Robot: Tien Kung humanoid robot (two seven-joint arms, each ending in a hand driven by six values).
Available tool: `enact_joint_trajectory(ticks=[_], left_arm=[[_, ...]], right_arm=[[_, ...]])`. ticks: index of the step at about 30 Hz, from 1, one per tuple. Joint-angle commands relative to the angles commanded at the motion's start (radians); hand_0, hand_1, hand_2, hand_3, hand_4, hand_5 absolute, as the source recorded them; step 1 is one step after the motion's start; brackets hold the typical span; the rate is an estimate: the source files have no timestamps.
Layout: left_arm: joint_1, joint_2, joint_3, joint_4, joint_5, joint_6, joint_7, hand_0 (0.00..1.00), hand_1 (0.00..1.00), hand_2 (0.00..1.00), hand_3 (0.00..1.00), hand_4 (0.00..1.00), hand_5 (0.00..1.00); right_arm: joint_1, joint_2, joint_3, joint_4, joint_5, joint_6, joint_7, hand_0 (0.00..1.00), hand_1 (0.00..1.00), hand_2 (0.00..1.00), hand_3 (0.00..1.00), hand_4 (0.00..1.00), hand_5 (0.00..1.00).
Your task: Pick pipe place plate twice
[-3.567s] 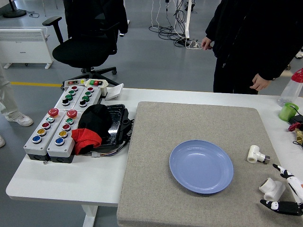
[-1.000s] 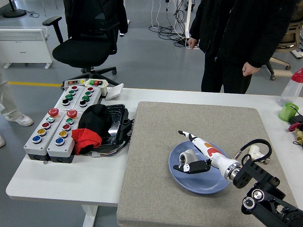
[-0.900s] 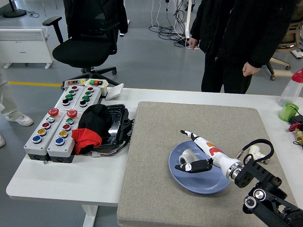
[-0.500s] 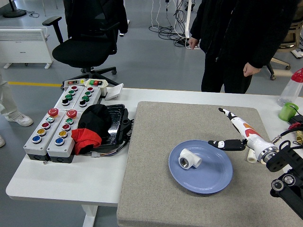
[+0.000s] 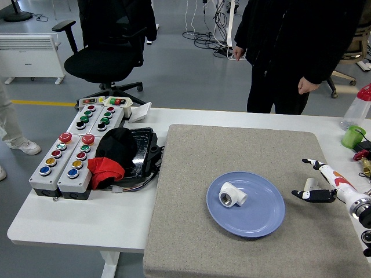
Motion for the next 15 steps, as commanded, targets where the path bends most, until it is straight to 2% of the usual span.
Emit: enact_joint_trajectory(ticks=[2,3,8,9,14,15], left_arm=[[-0.001,0.0,0.001,0.0,0.0,0.0,-0.001,0.653,0.624,0.636,0.572,0.41,0.998],[-0.001,-0.001,0.002,0.0,-0.002,0.0,-0.001,0.653,0.624,0.637,0.572,0.41,0.998],[-0.002,-0.001,0.007,0.0,-0.007,0.001,-0.001,0.653,0.624,0.637,0.572,0.41,0.998],[-0.002,-0.001,0.007,0.0,-0.007,0.0,-0.001,0.653,0.624,0.636,0.572,0.409,0.998],[-0.003,-0.002,0.01,-0.001,-0.011,0.0,-0.001,0.653,0.624,0.636,0.572,0.409,0.998],[-0.003,-0.003,0.012,-0.001,-0.013,0.001,-0.001,0.653,0.624,0.636,0.572,0.409,0.998]], right_arm=[[0.001,-0.002,-0.009,-0.019,0.003,0.001,0.012,0.893,0.854,0.86,0.855,0.836,0.386],[0.005,-0.005,-0.026,-0.03,0.005,0.005,0.015,0.812,0.779,0.767,0.824,0.779,0.297],[0.019,-0.008,-0.081,-0.069,0.009,-0.005,0.035,0.812,0.779,0.767,0.824,0.779,0.297],[0.02,-0.007,-0.086,-0.073,0.01,-0.008,0.039,0.721,0.747,0.732,0.803,0.728,0.228],[0.02,-0.003,-0.117,-0.099,0.012,-0.065,0.089,0.721,0.747,0.732,0.803,0.728,0.228],[0.018,-0.004,-0.122,-0.104,0.012,-0.085,0.109,0.508,0.624,0.623,0.734,0.685,0.178]])
